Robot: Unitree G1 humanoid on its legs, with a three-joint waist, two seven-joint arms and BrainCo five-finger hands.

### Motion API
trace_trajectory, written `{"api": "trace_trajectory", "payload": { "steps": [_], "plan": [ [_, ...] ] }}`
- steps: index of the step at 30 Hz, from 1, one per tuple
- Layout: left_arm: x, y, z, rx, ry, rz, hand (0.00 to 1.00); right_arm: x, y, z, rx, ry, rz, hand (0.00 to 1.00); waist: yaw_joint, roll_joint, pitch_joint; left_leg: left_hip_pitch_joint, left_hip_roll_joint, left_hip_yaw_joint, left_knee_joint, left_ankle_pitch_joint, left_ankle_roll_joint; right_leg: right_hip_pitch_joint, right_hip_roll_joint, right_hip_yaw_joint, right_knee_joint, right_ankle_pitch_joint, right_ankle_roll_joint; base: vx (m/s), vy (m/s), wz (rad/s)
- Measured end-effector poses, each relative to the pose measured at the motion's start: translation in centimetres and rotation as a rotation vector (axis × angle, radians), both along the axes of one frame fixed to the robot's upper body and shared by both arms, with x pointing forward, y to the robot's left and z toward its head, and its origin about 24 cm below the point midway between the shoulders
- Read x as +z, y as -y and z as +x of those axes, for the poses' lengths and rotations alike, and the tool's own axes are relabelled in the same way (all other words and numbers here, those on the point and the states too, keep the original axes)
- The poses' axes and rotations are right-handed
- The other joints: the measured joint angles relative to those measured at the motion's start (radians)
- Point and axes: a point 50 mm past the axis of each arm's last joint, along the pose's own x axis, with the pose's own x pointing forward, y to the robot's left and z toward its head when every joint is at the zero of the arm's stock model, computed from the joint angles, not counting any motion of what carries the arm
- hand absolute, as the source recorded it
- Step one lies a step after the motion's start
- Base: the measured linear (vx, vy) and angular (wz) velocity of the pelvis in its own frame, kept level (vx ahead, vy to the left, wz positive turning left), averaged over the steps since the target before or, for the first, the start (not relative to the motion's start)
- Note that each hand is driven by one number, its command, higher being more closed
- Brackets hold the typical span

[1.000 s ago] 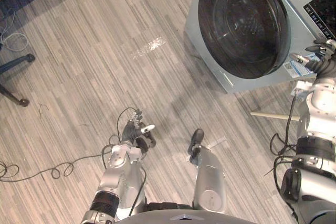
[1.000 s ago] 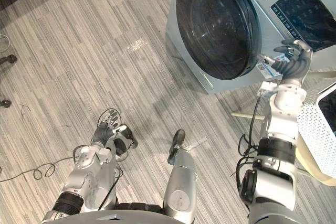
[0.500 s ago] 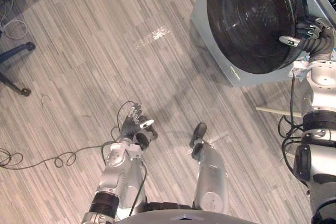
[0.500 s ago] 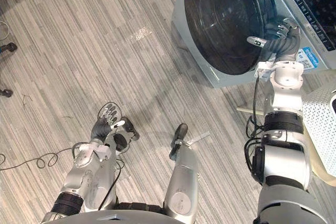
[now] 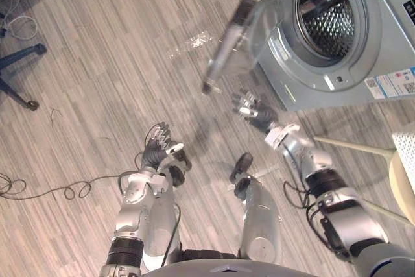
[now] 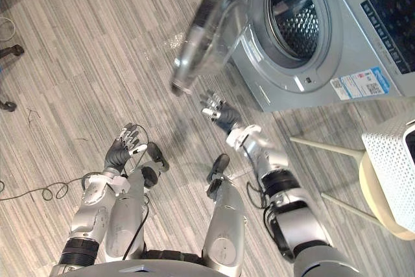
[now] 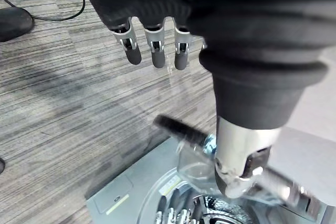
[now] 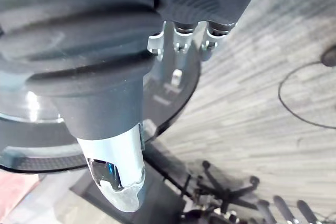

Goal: Pick up the laundry basket with both hands and put the clothes into the washing machine.

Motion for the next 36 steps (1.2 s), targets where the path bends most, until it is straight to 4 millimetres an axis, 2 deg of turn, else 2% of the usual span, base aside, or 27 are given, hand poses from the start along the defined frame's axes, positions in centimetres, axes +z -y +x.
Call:
{"api": "trace_trajectory", "payload": {
  "steps": [2,6,11,13,14,16,19,20,22,23,24,25,26,27,29,30,32,33,35,36],
  "plan": [
    [-0.2,-0.7,0.0,0.025,-0.007,0.003,0.0,-1.4,1.2,-0.9,-0.071,-0.021,0.029,0.0,-0.004,-0.002,0.001,0.021,-0.018,0.0,-0.033,0.012,-0.002,0.017,-0.004,-0.002,-0.009,0.0,0.0,-0.03,-0.019,0.14],
    [-0.3,-1.9,-0.1,0.054,-0.015,0.026,0.0,-4.6,1.9,-2.9,-0.165,-0.086,0.036,0.0,-0.012,-0.011,0.004,0.059,-0.024,0.01,-0.065,0.029,-0.004,0.046,0.0,-0.001,-0.031,0.001,-0.002,-0.02,-0.043,0.0],
    [-0.5,-2.2,-0.2,0.062,-0.024,0.031,0.0,-11.0,0.7,-7.1,-0.198,-0.311,-0.016,0.0,-0.03,-0.029,0.006,0.104,-0.024,0.012,-0.086,0.037,-0.007,0.093,0.015,-0.002,-0.067,0.013,-0.006,0.01,-0.027,-0.02],
    [-0.7,-2.3,-0.2,0.054,-0.032,0.042,0.0,-12.2,0.2,-8.0,-0.191,-0.359,-0.028,0.0,-0.034,-0.037,0.008,0.116,-0.025,0.013,-0.088,0.038,-0.007,0.105,0.016,-0.001,-0.07,0.016,-0.001,0.02,-0.005,-0.01],
    [-1.2,-2.1,-0.2,0.022,-0.055,0.063,0.0,-13.2,-0.1,-8.8,-0.196,-0.403,-0.019,0.0,-0.04,-0.041,0.007,0.125,-0.026,0.013,-0.09,0.039,-0.006,0.113,0.017,-0.001,-0.071,0.017,-0.001,0.0,0.0,0.0],
    [-1.9,-1.2,-0.1,-0.044,-0.086,0.094,0.0,-13.8,-0.1,-9.2,-0.197,-0.431,-0.04,0.0,-0.045,-0.043,0.008,0.131,-0.028,0.012,-0.091,0.039,-0.006,0.119,0.017,0.001,-0.072,0.017,0.0,0.0,0.0,0.0],
    [-2.8,3.2,1.3,-0.354,-0.12,0.221,0.0,-14.3,0.1,-9.4,-0.211,-0.448,-0.06,0.0,-0.072,-0.048,0.008,0.12,-0.033,0.011,-0.087,0.04,-0.006,0.106,0.017,0.012,-0.074,0.025,0.004,-0.02,0.007,-0.03],
    [-1.8,6.4,2.3,-0.521,-0.072,0.285,0.0,-14.0,-0.1,-8.9,-0.221,-0.426,-0.066,0.0,-0.094,-0.059,0.009,0.089,-0.033,0.013,-0.081,0.04,-0.005,0.072,0.019,0.026,-0.08,0.031,0.0,-0.06,0.023,-0.17],
    [0.0,9.6,3.5,-0.663,0.018,0.376,0.0,-13.6,-0.4,-8.3,-0.229,-0.403,-0.069,0.0,-0.126,-0.072,0.016,0.054,-0.032,0.013,-0.073,0.04,-0.005,0.039,0.024,0.037,-0.093,0.052,0.0,-0.08,0.038,-0.25],
    [1.7,11.9,4.5,-0.732,0.101,0.435,0.0,-13.3,-1.1,-8.0,-0.214,-0.383,-0.063,0.0,-0.15,-0.089,0.025,0.031,-0.027,0.017,-0.065,0.04,-0.005,0.014,0.036,0.061,-0.116,0.072,-0.004,-0.09,0.037,-0.36],
    [2.7,12.9,5.1,-0.748,0.142,0.46,0.0,-13.2,-1.5,-7.9,-0.209,-0.373,-0.056,0.0,-0.16,-0.1,0.031,0.023,-0.018,0.026,-0.055,0.037,-0.006,0.006,0.046,0.073,-0.13,0.085,-0.004,-0.08,0.017,-0.6],
    [4.4,14.7,6.2,-0.761,0.208,0.502,0.0,-12.8,-2.5,-7.7,-0.203,-0.351,-0.034,0.0,-0.183,-0.123,0.041,0.006,0.003,0.051,-0.035,0.026,-0.001,-0.014,0.068,0.103,-0.158,0.106,-0.009,-0.08,-0.012,-0.76],
    [6.6,16.6,7.2,-0.772,0.273,0.541,0.0,-12.2,-3.4,-7.9,-0.177,-0.318,-0.02,0.0,-0.193,-0.141,0.049,-0.015,0.036,0.079,-0.004,0.008,0.005,-0.037,0.087,0.13,-0.183,0.125,-0.012,-0.07,-0.021,-0.84],
    [7.7,17.5,7.6,-0.777,0.311,0.566,0.0,-11.9,-3.8,-8.0,-0.165,-0.295,-0.012,0.0,-0.194,-0.148,0.052,-0.028,0.052,0.091,0.012,0.0,0.005,-0.051,0.098,0.143,-0.191,0.129,-0.014,-0.06,-0.037,-0.86],
    [12.5,20.0,8.6,-0.758,0.491,0.682,0.0,-11.1,-4.7,-9.3,-0.142,-0.245,0.047,0.0,-0.212,-0.168,0.06,-0.065,0.103,0.129,0.052,-0.018,0.01,-0.092,0.124,0.155,-0.22,0.146,-0.006,0.0,-0.052,-0.74],
    [13.4,20.1,8.9,-0.744,0.524,0.703,0.0,-11.1,-4.8,-9.6,-0.137,-0.244,0.055,0.0,-0.218,-0.172,0.062,-0.071,0.118,0.136,0.065,-0.021,0.006,-0.097,0.132,0.155,-0.226,0.151,-0.007,0.03,-0.082,-0.61],
    [17.0,20.0,10.2,-0.682,0.615,0.765,0.0,-10.6,-4.8,-10.7,-0.136,-0.216,0.092,0.0,-0.233,-0.181,0.066,-0.096,0.166,0.154,0.104,-0.035,0.01,-0.126,0.155,0.154,-0.233,0.163,-0.004,0.07,-0.109,-0.53],
    [17.8,19.9,10.4,-0.666,0.634,0.779,0.0,-10.4,-4.8,-10.9,-0.134,-0.21,0.098,0.0,-0.237,-0.183,0.067,-0.101,0.172,0.159,0.107,-0.037,0.01,-0.134,0.156,0.152,-0.234,0.17,-0.004,0.09,-0.114,-0.36],
    [20.6,18.6,11.7,-0.595,0.704,0.906,0.0,-9.8,-4.7,-11.2,-0.13,-0.187,0.109,0.0,-0.241,-0.193,0.072,-0.126,0.196,0.182,0.118,-0.044,0.012,-0.171,0.161,0.138,-0.231,0.173,-0.006,0.08,-0.085,-0.25],
    [21.2,18.0,12.1,-0.571,0.716,0.937,0.0,-9.7,-4.6,-11.3,-0.131,-0.18,0.113,0.0,-0.242,-0.193,0.072,-0.134,0.197,0.182,0.118,-0.044,0.013,-0.181,0.162,0.137,-0.23,0.175,-0.007,0.1,-0.092,-0.16]
  ]
}}
